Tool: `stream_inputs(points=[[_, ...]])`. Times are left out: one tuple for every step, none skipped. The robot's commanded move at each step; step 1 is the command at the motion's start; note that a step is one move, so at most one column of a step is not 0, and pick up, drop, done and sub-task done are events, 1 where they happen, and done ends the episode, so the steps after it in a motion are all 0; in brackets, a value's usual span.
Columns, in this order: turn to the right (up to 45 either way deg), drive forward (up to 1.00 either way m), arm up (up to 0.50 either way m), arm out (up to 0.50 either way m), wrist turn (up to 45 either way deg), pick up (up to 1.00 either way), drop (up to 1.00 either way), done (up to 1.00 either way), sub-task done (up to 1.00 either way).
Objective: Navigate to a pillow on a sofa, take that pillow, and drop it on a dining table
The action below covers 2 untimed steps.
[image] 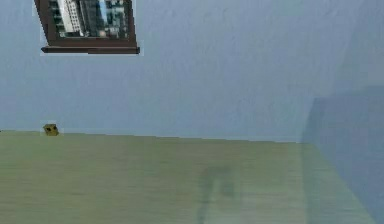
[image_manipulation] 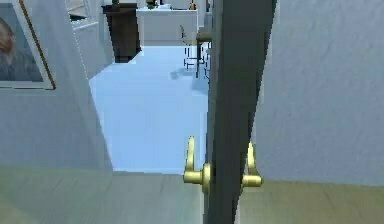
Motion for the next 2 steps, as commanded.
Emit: stream_inputs(points=[[-45.0, 0.00, 0.00, 0.00, 0.0, 0.00, 0.00, 0.00, 0.00], [-3.0, 0.00, 0.00, 0.00, 0.0, 0.00, 0.00, 0.00, 0.00]])
